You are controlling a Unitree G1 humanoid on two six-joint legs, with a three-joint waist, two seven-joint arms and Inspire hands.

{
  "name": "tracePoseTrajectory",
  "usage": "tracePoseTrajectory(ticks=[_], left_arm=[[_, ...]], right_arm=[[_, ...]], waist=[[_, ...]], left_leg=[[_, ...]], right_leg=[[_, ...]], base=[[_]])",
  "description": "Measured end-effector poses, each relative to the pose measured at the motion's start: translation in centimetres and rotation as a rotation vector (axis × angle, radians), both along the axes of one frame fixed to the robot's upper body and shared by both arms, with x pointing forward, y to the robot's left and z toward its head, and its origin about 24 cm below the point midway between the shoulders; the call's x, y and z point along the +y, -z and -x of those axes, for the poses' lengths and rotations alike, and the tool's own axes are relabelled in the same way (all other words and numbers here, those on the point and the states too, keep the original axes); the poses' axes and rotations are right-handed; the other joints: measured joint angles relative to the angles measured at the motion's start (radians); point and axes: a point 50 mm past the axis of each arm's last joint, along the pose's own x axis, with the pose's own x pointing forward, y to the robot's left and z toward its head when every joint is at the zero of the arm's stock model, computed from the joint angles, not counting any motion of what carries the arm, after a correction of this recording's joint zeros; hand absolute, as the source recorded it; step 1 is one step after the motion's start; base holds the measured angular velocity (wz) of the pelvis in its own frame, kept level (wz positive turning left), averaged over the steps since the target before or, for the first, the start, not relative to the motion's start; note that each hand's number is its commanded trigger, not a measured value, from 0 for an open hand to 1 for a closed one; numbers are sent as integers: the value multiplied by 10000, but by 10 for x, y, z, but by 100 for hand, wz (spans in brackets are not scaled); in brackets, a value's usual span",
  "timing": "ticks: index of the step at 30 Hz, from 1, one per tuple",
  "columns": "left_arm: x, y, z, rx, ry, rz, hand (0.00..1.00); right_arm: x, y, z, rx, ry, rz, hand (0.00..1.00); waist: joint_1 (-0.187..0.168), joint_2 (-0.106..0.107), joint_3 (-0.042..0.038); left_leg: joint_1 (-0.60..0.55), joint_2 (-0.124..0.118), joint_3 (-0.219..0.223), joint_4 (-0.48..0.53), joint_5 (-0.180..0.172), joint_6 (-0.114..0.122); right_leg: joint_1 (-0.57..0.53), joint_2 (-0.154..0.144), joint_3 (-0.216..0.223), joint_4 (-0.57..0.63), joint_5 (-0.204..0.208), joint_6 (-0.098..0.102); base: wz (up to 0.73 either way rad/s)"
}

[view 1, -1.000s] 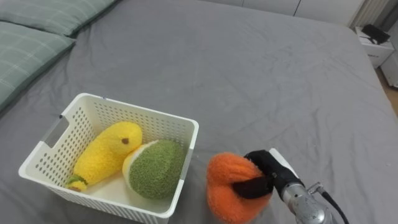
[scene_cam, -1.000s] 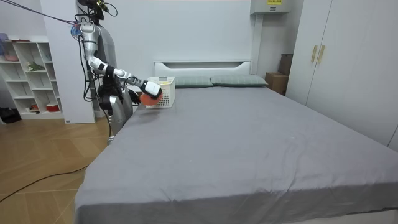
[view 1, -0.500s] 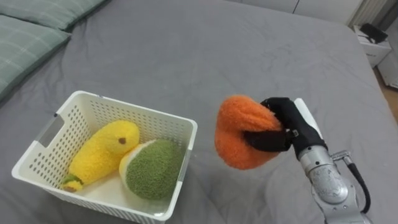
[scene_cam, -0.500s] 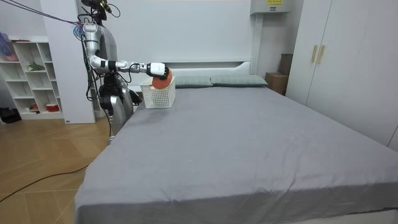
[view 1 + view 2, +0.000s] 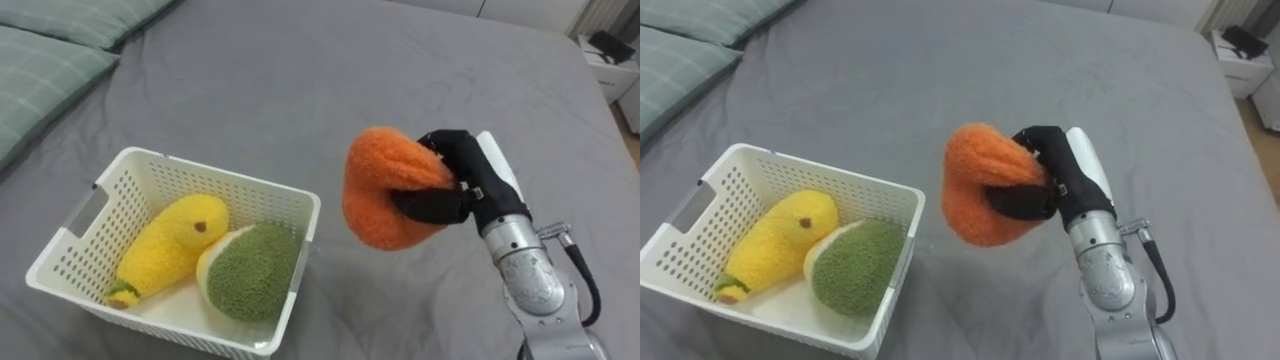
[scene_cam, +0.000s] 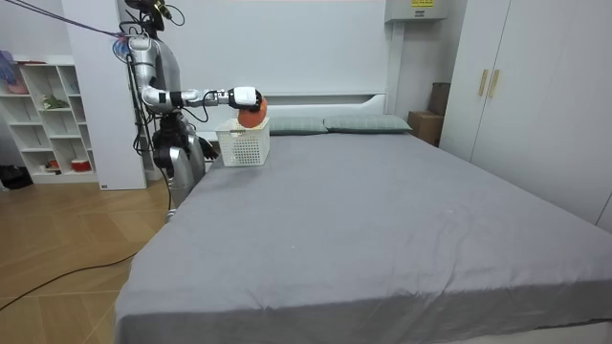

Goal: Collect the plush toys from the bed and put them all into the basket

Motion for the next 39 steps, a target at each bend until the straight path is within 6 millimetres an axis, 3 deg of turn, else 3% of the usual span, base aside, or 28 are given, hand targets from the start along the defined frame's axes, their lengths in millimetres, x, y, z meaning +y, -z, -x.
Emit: tracePoseTrajectory(ticks=[5,10,12,17,20,26,32,33,35,37,39], left_arm=[[0,1,2,90,-18,-1,0],[0,1,1,79,-2,2,0],[0,0,-1,53,23,12,0],[-2,0,-7,-33,248,58,0],[-2,0,-12,-132,316,85,0],[-5,-1,-18,-170,599,133,0],[-5,-1,-23,-273,631,113,0],[-5,-2,-25,-334,649,103,0],[-5,-4,-29,-480,665,68,0],[-5,-5,-32,-572,668,23,0],[-3,-7,-37,-726,699,-34,0]], right_arm=[[4,-9,-4,-383,-139,-20,100],[11,-18,-8,-738,-461,-119,100],[19,-21,-7,-860,-772,-140,100],[43,-35,-16,-1331,-1715,-181,100],[53,-43,-21,-1569,-2215,-117,100],[67,-41,-17,-1402,-2966,156,100],[75,-37,-16,-1165,-3288,377,100],[77,-36,-15,-1077,-3373,403,83],[82,-34,-14,-910,-3519,444,71],[85,-32,-14,-771,-3706,467,63],[88,-30,-13,-636,-3845,720,60]], waist=[[-4,-91,-19],[128,-186,24],[268,-162,75],[267,-148,86],[441,-160,77],[806,-174,68],[938,-219,40],[1048,-235,50],[1142,-267,68],[1229,-302,88],[1376,-375,113]], left_leg=[[-11,-3,5,-25,-1,-1],[40,5,39,-17,-3,-1],[74,10,78,-36,-9,2],[-56,-14,-91,9,-18,16],[-129,-10,-143,9,-16,14],[-151,-16,-142,21,-10,13],[-180,-17,-216,17,-10,13],[-181,-12,-200,17,-10,12],[-230,-12,-238,20,-11,12],[-268,-16,-310,21,-11,11],[-322,-21,-409,26,-11,10]], right_leg=[[1,1,7,3,0,0],[12,6,45,21,1,-1],[23,12,50,29,2,-1],[-6,-22,-149,29,3,2],[-44,-13,-168,26,3,2],[-75,-22,-220,20,3,2],[-73,-28,-322,18,2,4],[-92,-26,-320,16,1,4],[-121,-27,-347,13,1,5],[-123,-32,-450,12,1,5],[-127,-32,-494,8,1,5]], base=[[0],[-3],[-6],[9],[6],[1],[2],[-4],[4],[11],[12]])
